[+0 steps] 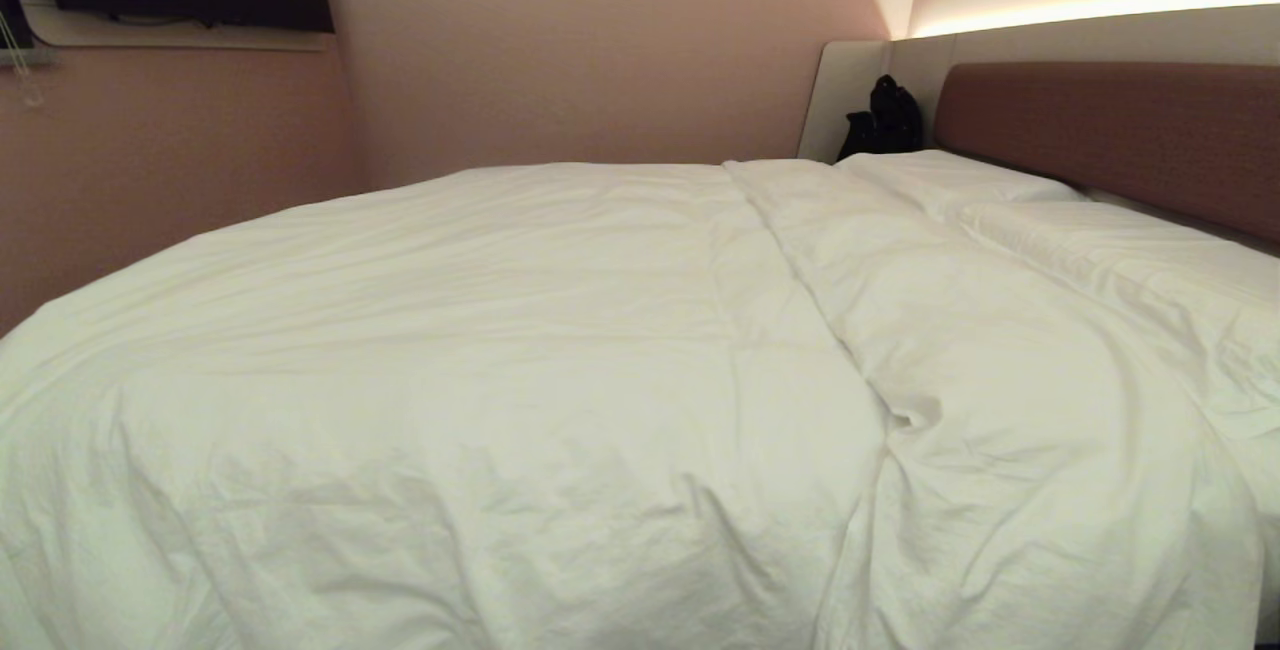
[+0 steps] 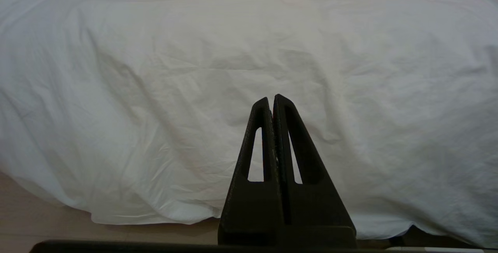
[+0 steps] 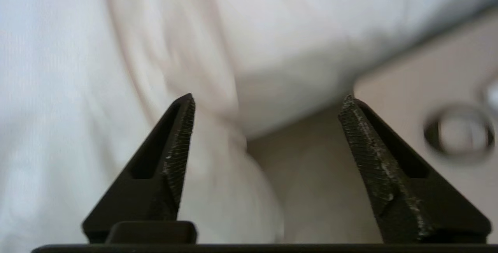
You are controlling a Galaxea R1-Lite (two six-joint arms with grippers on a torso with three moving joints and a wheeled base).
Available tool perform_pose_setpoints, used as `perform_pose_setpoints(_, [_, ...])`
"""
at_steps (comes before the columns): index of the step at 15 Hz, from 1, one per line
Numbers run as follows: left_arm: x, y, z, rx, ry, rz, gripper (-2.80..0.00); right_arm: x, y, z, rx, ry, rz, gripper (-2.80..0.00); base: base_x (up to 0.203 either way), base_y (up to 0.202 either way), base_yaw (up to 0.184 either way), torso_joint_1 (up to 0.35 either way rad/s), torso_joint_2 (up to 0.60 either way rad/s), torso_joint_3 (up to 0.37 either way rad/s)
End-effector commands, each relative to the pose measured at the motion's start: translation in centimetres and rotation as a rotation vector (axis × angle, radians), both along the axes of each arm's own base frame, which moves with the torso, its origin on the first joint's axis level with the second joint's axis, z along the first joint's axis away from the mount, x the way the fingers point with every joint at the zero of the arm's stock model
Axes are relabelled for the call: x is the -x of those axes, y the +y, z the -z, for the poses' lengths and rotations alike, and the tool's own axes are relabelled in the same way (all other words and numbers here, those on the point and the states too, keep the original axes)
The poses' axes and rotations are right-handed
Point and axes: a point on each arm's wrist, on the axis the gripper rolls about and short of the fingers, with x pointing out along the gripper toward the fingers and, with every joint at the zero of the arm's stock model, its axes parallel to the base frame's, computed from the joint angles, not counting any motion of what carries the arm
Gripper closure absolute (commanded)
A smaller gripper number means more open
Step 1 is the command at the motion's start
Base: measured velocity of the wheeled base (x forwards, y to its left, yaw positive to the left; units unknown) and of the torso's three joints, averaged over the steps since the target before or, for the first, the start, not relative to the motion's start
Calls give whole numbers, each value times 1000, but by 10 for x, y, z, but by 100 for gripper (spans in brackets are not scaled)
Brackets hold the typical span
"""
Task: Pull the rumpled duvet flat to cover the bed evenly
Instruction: Flatten the corners of the folded blanket
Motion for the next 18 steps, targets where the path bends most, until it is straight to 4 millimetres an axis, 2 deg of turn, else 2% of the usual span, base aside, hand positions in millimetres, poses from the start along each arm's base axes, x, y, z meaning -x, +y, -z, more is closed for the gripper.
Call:
perform_pose_setpoints(1, [0, 0, 0, 0, 1, 0, 0, -28, -27, 6, -98, -65, -116, -280, 0, 0, 0, 0, 0, 0])
perform_pose_setpoints(4, [0, 0, 0, 0, 1, 0, 0, -50, -49, -1, -251, -49, -171, -280, 0, 0, 0, 0, 0, 0])
perform_pose_setpoints(6, [0, 0, 0, 0, 1, 0, 0, -56, -54, 2, -392, -10, -209, -280, 0, 0, 0, 0, 0, 0])
perform_pose_setpoints(8, [0, 0, 0, 0, 1, 0, 0, -56, -49, 8, -471, 72, -285, -280, 0, 0, 0, 0, 0, 0])
perform_pose_setpoints(11, [0, 0, 0, 0, 1, 0, 0, -50, -30, 11, -484, 180, -412, -280, 0, 0, 0, 0, 0, 0])
perform_pose_setpoints(14, [0, 0, 0, 0, 1, 0, 0, -55, -24, 11, -440, 256, -401, -280, 0, 0, 0, 0, 0, 0])
perform_pose_setpoints(18, [0, 0, 0, 0, 1, 0, 0, -62, -16, 12, -439, 269, -429, -280, 0, 0, 0, 0, 0, 0])
